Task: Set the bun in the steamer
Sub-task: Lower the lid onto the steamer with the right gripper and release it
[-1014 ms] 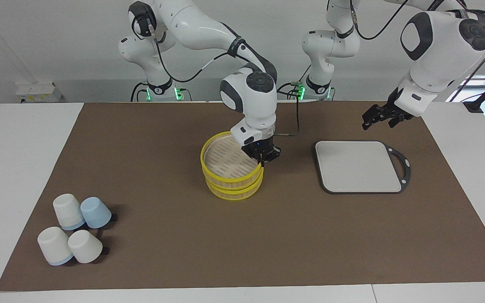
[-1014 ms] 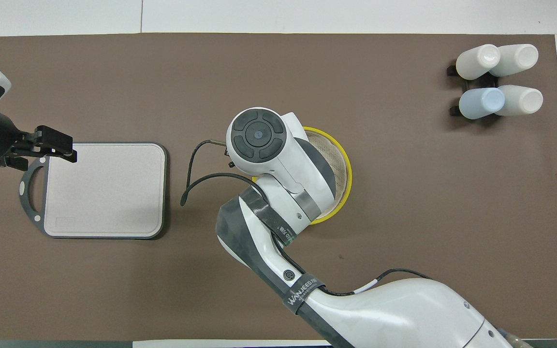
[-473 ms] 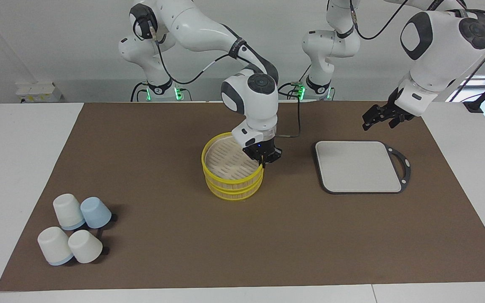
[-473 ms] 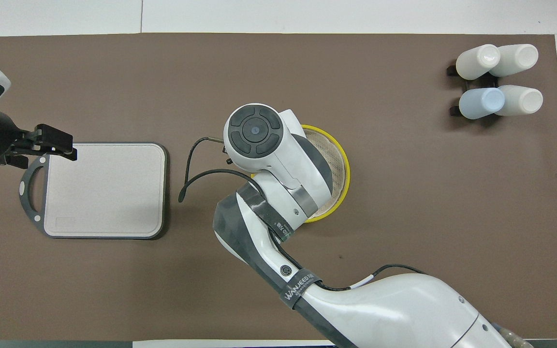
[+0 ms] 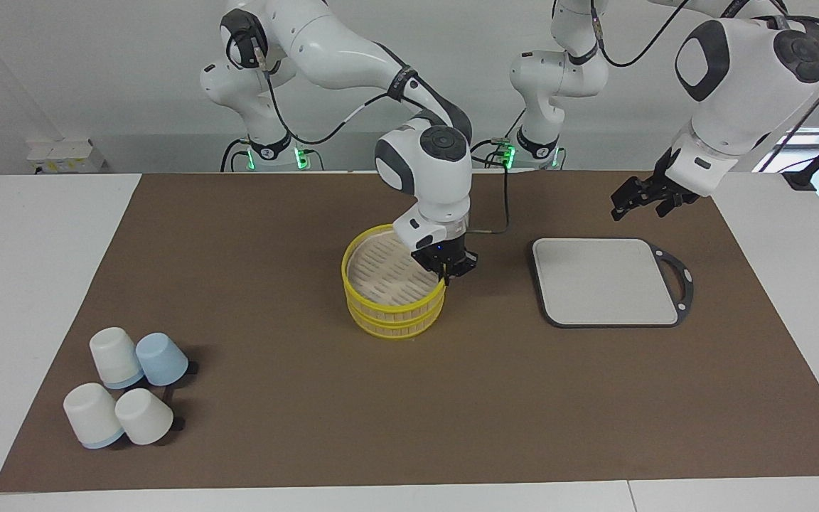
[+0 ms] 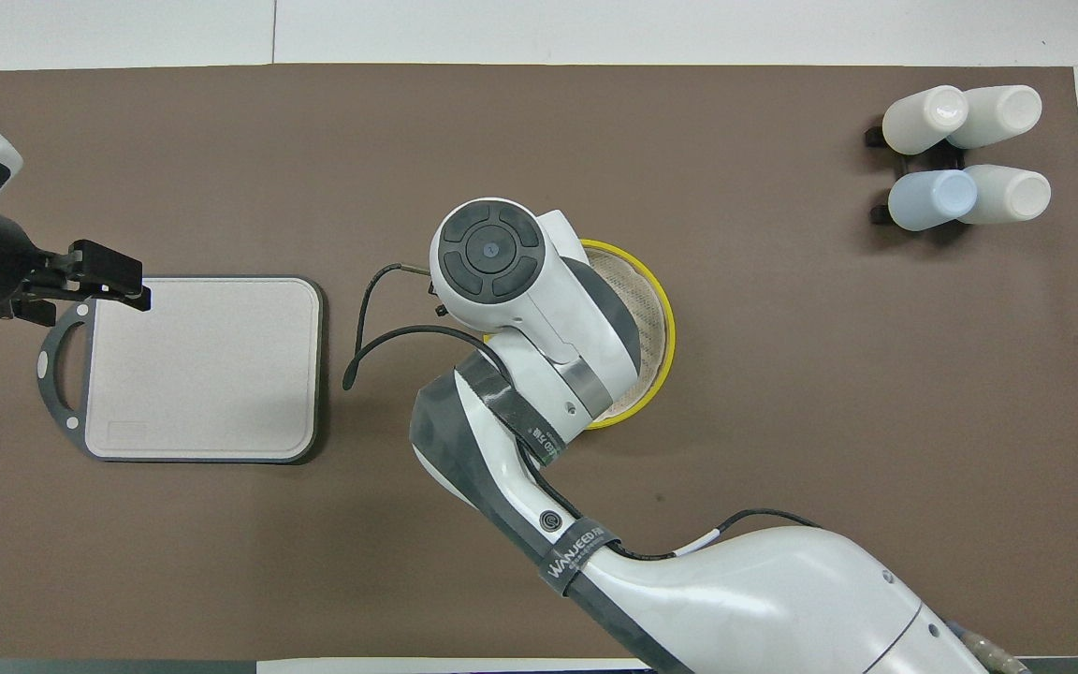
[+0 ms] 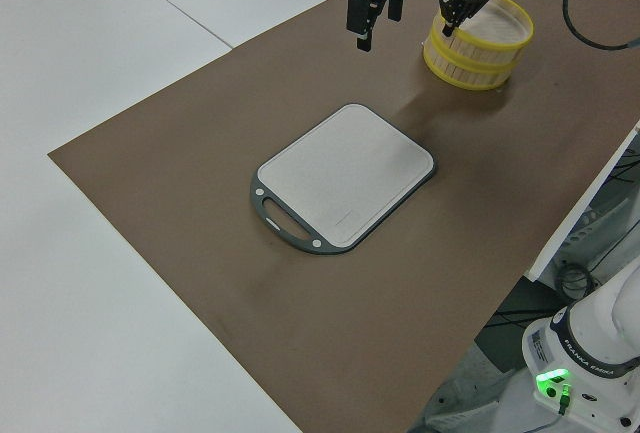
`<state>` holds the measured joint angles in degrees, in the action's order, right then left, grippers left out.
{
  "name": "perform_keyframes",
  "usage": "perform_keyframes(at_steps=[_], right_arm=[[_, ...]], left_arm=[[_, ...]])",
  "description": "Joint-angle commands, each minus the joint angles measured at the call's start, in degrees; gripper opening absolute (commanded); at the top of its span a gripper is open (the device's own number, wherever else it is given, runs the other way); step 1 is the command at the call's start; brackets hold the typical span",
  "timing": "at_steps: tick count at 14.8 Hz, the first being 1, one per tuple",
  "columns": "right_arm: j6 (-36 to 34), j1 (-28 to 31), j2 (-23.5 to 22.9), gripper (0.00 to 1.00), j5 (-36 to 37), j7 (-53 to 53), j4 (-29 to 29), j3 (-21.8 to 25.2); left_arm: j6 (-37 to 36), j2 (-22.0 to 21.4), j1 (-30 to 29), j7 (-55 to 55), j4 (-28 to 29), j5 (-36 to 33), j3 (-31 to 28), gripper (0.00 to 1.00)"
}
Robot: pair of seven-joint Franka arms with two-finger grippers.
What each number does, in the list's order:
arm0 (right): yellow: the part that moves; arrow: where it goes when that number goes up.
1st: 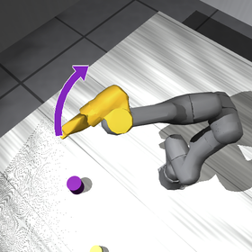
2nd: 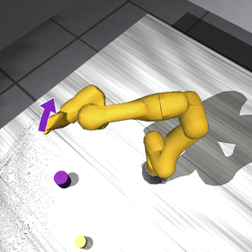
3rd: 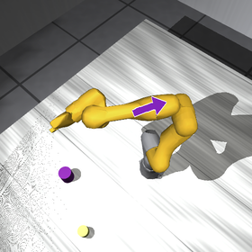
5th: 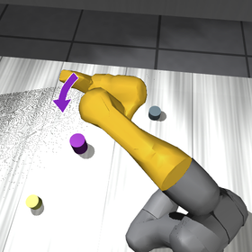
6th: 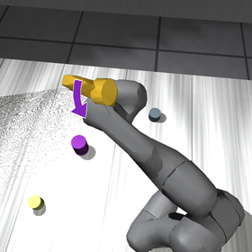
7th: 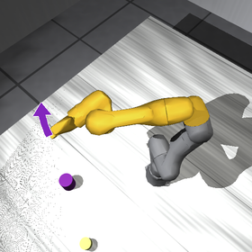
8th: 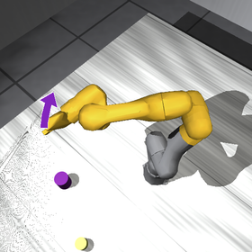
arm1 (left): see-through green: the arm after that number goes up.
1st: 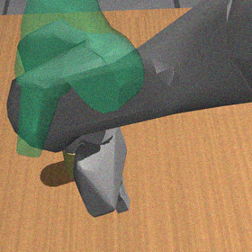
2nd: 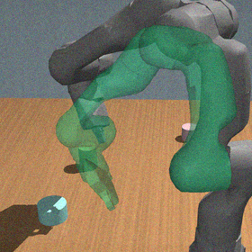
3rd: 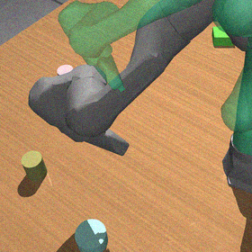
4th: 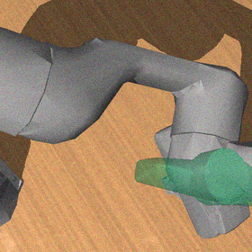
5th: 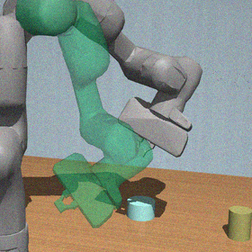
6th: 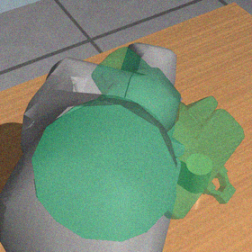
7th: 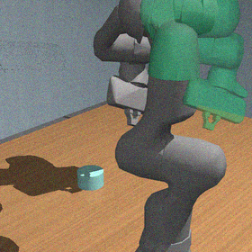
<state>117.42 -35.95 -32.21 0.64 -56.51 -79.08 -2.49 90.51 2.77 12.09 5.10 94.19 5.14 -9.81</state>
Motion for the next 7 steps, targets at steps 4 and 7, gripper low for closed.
perform_keyframes(at_steps=[4, 7], right_arm=[[1.2, -0.3, -1.4, 0.0, -0.1, -0.4, 1.0, -0.1], [1.3, -0.3, -1.3, 0.14, -0.1, -0.2, 0.5, -0.1]], left_arm=[[1.6, -0.8, -0.3, -1.7, 0.4, -1.7, 0.4, 1.0], [1.1, -0.6, 0.0, -1.8, -0.1, -2.0, 0.5, 1.0]])
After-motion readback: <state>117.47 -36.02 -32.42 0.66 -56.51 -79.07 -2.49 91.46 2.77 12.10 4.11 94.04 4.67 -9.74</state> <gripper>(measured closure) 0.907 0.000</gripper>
